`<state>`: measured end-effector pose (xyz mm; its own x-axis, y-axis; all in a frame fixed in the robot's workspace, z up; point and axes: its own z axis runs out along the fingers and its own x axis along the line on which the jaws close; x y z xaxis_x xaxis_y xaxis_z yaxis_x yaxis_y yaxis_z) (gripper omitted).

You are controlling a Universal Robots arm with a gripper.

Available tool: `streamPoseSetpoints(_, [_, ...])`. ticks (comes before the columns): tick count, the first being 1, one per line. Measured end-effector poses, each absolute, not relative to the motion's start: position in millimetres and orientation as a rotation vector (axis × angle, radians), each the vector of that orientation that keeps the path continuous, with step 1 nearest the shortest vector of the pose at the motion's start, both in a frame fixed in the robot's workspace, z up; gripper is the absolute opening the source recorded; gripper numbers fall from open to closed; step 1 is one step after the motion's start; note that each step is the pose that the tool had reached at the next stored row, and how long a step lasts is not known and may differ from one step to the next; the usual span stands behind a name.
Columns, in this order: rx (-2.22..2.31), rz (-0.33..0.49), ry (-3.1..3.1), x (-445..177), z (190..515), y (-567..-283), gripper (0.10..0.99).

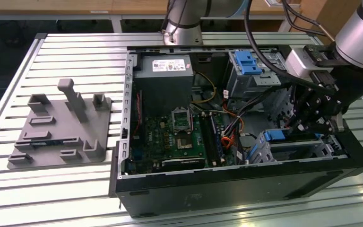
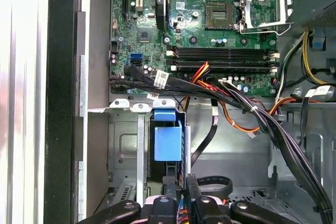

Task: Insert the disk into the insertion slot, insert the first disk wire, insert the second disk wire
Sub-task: 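Insert the second disk wire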

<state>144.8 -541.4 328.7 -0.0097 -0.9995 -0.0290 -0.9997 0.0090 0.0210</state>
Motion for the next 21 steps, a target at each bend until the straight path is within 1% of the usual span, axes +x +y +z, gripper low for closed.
streamPoseSetpoints(8, [-2.207,0.055,2.227,144.9,327.7,-541.5,0.212])
streamPoseSetpoints(10, [-2.207,0.055,2.227,144.9,332.7,-541.4,0.329])
streamPoseSetpoints(11, [-2.207,0.055,2.227,144.9,336.6,-541.4,0.329])
streamPoseSetpoints(12, [-2.207,0.055,2.227,144.9,341.2,-541.4,0.392])
streamPoseSetpoints(21, [-2.207,0.055,2.227,144.8,381.9,-540.3,0.392])
